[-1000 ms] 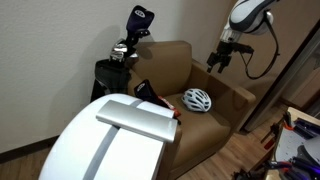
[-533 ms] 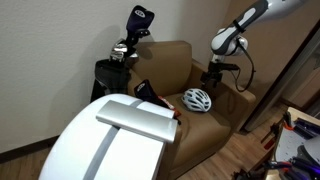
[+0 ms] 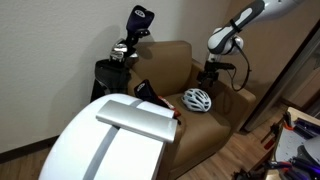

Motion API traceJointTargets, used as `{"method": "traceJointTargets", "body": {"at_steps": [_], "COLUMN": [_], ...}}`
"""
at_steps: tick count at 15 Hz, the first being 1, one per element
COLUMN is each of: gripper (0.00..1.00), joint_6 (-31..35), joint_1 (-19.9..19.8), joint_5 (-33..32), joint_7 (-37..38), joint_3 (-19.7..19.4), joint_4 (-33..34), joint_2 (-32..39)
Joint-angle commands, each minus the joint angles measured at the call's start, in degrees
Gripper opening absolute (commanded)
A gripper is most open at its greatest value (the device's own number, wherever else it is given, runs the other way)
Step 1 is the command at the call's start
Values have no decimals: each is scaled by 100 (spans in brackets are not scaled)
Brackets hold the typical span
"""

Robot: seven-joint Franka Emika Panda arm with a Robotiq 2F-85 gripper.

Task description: Move the helmet from the seat of the brown chair to the right arm rest

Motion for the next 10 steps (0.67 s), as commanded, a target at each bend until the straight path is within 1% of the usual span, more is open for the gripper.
{"method": "traceJointTargets", "body": {"at_steps": [1, 4, 5, 8, 10], "gripper": [100, 100, 100, 100, 100], "joint_6": [823, 1126, 1071, 1173, 1147], "joint_1": [-28, 65, 29, 23, -57], "joint_5": [-221, -501, -554, -688, -681], "joint_7": [56, 327, 379, 658, 706], "joint_3": [35, -209, -255, -519, -546], "joint_4": [828, 1397, 1595, 1958, 2181], "joint_2": [1046, 1763, 1960, 2331, 2481]}}
